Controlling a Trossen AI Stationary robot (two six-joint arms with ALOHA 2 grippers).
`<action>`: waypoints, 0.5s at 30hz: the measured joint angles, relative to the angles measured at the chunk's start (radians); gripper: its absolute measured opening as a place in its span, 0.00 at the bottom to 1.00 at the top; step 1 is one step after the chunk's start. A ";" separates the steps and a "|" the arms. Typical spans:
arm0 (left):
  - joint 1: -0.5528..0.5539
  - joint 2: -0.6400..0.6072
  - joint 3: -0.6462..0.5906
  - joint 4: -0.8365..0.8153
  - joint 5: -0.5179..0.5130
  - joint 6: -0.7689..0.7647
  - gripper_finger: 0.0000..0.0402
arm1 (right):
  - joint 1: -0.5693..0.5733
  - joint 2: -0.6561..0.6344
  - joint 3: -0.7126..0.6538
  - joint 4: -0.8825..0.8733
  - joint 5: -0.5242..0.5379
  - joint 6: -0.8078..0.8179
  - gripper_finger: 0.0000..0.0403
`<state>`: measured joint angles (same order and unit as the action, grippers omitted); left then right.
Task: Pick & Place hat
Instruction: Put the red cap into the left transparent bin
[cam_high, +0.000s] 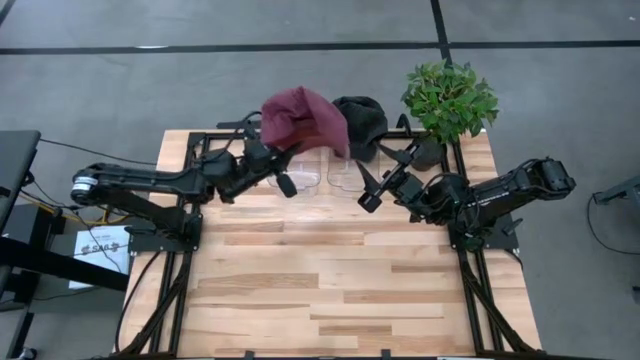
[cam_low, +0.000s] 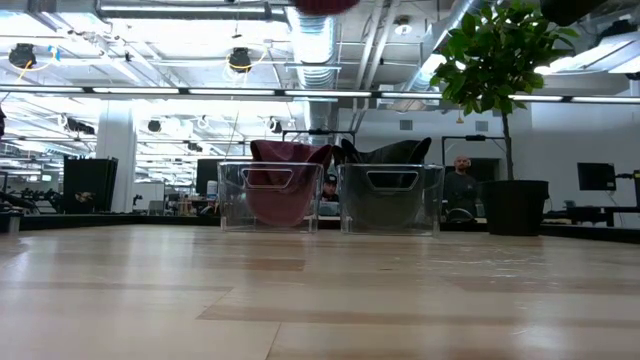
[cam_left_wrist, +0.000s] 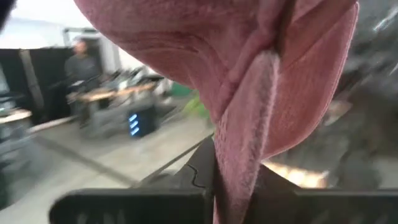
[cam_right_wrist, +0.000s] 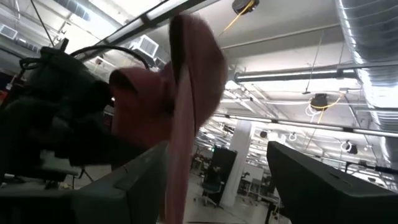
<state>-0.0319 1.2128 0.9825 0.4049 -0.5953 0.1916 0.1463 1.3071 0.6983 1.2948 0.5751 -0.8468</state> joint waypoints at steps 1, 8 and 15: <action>0.000 -0.004 0.000 -0.036 -0.025 0.001 0.03 | 0.000 0.000 0.000 -0.001 0.002 0.000 0.65; -0.004 -0.001 -0.022 -0.213 -0.133 -0.013 0.03 | 0.009 0.000 0.016 -0.018 0.033 0.001 0.65; -0.020 -0.001 -0.119 -0.213 -0.193 -0.017 0.03 | 0.017 0.001 0.149 -0.334 0.167 0.051 0.65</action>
<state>-0.0523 1.2121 0.8635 0.1916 -0.7879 0.1750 0.1634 1.3079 0.8468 0.9610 0.7421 -0.7959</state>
